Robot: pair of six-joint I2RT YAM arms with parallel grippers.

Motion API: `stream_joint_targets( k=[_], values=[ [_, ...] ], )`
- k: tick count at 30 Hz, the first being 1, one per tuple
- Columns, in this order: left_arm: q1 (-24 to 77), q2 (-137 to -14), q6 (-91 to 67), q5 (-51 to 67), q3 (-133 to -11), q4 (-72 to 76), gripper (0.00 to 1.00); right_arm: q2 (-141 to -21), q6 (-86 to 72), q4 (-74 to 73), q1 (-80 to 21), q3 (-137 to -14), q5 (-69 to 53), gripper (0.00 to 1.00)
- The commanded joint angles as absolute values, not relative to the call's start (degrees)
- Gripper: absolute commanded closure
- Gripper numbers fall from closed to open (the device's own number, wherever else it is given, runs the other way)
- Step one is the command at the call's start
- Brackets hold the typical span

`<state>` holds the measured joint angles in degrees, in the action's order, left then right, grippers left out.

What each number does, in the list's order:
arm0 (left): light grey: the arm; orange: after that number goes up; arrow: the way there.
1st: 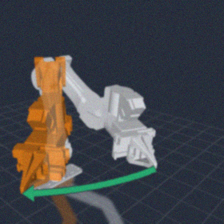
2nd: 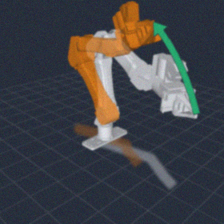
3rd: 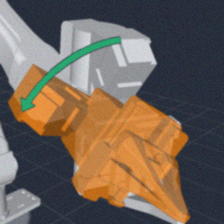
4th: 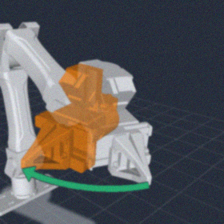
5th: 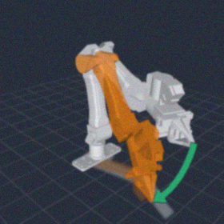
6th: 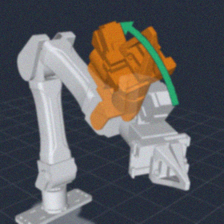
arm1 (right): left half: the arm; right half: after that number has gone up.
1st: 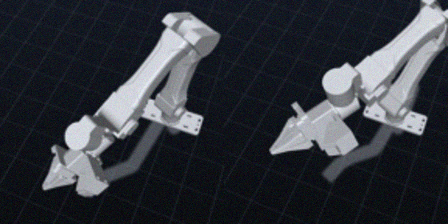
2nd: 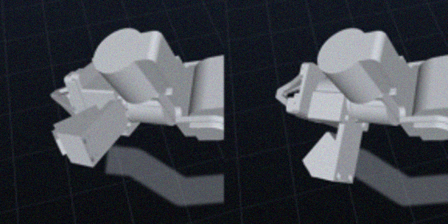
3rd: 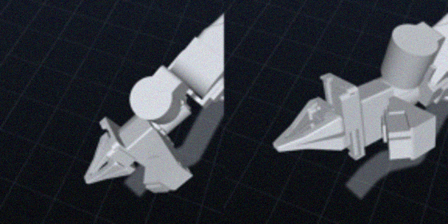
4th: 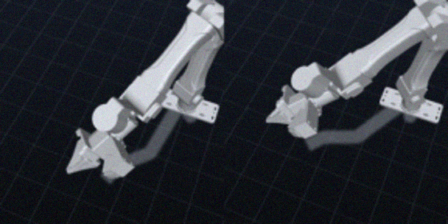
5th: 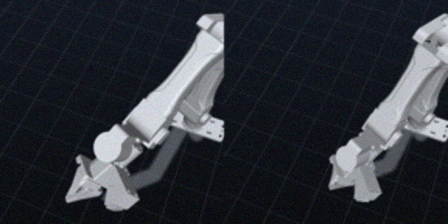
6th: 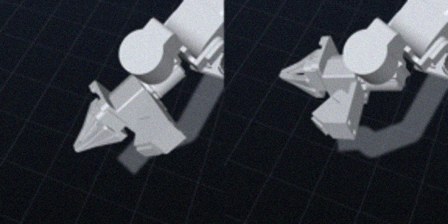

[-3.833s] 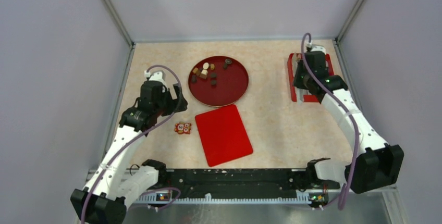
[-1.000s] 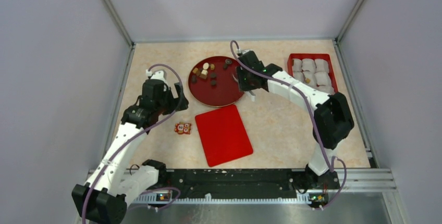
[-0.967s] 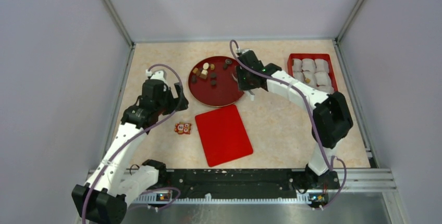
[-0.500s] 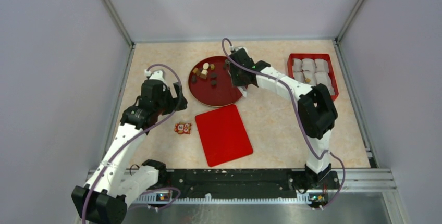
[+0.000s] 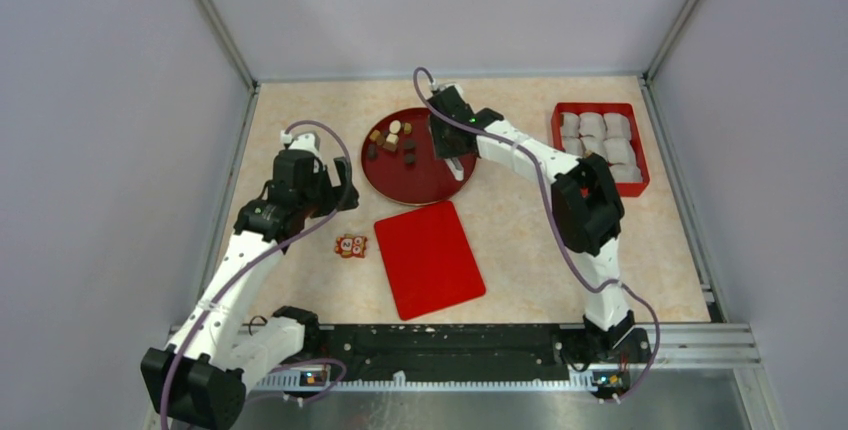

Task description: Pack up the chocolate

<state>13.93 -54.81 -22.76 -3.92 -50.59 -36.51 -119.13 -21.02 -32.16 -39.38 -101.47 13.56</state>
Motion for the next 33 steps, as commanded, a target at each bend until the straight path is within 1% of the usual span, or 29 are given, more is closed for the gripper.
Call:
stream_joint_targets(
  k=[1,9,12,15,22,26,33],
  values=[
    [13.3,-54.7,-21.7,-3.8,-51.3,-33.9,0.01,-122.4,-20.0,-33.8,-40.5,-108.5,15.7,0.64],
    [12.8,-54.5,-21.5,-3.0,-51.1,-33.7,0.01,-125.3,-17.9,-36.1,-42.6,-112.1,22.4,0.65],
    [12.7,-54.5,-21.4,-2.8,-51.1,-33.7,0.01,-126.2,-17.7,-36.7,-43.0,-113.2,22.9,0.66],
    [12.7,-54.3,-21.4,-2.6,-51.0,-33.7,0.01,-126.3,-17.5,-36.3,-43.2,-113.3,23.0,0.71],
    [12.5,-53.6,-21.8,-2.0,-51.2,-33.9,0.01,-122.5,-17.8,-35.1,-43.2,-111.3,20.4,0.96],
    [12.4,-53.1,-21.7,-2.2,-51.4,-34.4,0.01,-118.0,-18.2,-33.9,-43.2,-107.9,16.8,1.0],
    [12.3,-52.5,-22.0,-1.9,-51.6,-35.0,0.01,-108.4,-19.0,-32.4,-43.2,-100.0,14.5,1.0]
  ],
)
